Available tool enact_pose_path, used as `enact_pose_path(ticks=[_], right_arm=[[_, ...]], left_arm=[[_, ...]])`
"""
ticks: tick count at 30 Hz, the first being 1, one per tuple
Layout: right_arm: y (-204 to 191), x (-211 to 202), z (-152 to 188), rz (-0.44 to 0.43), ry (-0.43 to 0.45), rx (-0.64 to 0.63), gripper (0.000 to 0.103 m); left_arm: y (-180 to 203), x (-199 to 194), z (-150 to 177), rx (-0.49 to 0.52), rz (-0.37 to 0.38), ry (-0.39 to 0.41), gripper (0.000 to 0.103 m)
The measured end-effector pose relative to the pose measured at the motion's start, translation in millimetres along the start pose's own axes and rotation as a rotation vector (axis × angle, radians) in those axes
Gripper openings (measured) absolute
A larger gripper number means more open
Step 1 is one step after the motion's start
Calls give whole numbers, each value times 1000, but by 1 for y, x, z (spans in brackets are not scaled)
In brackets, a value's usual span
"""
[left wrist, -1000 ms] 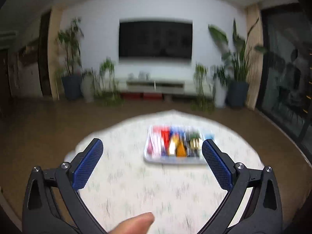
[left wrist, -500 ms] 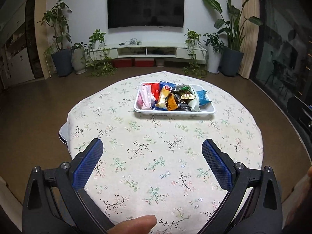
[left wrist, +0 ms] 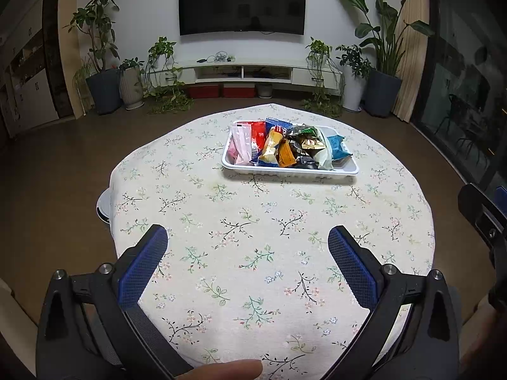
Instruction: Organize snacks
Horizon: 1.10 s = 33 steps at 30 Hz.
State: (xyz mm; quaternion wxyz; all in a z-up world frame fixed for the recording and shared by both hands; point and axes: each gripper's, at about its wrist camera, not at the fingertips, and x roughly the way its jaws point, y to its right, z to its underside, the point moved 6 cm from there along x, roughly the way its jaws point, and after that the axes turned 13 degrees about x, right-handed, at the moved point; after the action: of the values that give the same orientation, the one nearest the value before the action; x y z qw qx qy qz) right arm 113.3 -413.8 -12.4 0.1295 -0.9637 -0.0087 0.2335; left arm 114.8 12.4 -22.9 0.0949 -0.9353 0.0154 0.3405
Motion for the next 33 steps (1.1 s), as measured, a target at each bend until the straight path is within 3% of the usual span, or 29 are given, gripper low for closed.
enact_pose_path(ticks=[33], right_arm=[[-1,0,6,4,-14,1,103]], left_arm=[[-1,6,4,-8,4,-19,103]])
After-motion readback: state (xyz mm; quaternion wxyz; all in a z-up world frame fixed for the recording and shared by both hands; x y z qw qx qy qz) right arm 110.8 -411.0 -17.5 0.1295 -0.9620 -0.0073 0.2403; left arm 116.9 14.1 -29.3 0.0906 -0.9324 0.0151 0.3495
